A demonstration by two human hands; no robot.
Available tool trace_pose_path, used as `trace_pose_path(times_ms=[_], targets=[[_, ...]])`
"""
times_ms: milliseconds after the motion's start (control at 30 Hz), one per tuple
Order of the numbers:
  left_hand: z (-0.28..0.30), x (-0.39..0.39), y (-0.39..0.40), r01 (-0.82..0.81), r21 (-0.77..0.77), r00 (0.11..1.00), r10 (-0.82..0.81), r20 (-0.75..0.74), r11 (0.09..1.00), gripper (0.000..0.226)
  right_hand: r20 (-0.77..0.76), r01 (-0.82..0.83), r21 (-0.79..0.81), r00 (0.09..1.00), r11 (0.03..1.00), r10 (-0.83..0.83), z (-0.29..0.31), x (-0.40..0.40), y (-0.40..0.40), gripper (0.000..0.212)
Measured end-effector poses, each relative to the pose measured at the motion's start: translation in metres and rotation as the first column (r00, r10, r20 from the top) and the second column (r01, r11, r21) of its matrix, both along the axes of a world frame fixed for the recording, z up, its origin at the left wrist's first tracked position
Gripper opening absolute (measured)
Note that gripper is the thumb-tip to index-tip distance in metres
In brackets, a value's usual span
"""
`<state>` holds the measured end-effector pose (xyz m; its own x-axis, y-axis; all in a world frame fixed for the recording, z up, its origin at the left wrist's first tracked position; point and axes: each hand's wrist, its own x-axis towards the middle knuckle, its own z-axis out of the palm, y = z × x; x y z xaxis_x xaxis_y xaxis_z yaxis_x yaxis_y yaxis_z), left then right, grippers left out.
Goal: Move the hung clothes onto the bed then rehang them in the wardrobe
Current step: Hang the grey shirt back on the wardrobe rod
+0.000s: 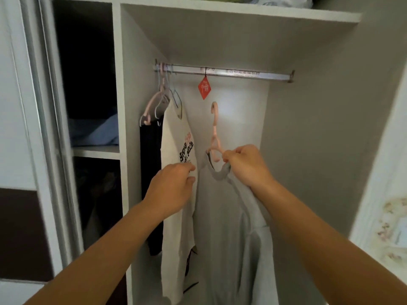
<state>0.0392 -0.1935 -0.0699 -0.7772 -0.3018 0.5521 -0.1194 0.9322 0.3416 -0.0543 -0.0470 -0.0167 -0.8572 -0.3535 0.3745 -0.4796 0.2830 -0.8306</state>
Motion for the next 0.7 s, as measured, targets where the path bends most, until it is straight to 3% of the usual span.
trace_pose_path(times_ms=[400, 467, 567, 700], targets=[[0.058, -0.069, -0.1, 0.02, -0.164, 0.993, -0.039, -0.114, 0.986, 0.028, -0.09, 0.107, 0.021, 0.99, 0.994, -0.105, 0.047, -0.076, -0.128, 0.024], [0.064, -0.081, -0.113, -0.004, -0.221, 0.987, -0.032, -0.159, 0.975, 0.016, -0.1, 0.112, 0.022, 0.989, 0.993, -0.109, 0.057, -0.088, -0.144, 0.024], [0.07, -0.095, -0.126, -0.043, -0.299, 0.976, -0.024, -0.217, 0.953, 0.02, -0.135, 0.117, 0.02, 0.984, 0.993, -0.113, 0.073, -0.104, -0.165, 0.024], [0.082, -0.111, -0.133, -0.143, -0.385, 0.958, 0.029, -0.285, 0.912, 0.007, -0.191, 0.115, 0.023, 0.976, 0.993, -0.109, 0.099, -0.123, -0.19, 0.016]])
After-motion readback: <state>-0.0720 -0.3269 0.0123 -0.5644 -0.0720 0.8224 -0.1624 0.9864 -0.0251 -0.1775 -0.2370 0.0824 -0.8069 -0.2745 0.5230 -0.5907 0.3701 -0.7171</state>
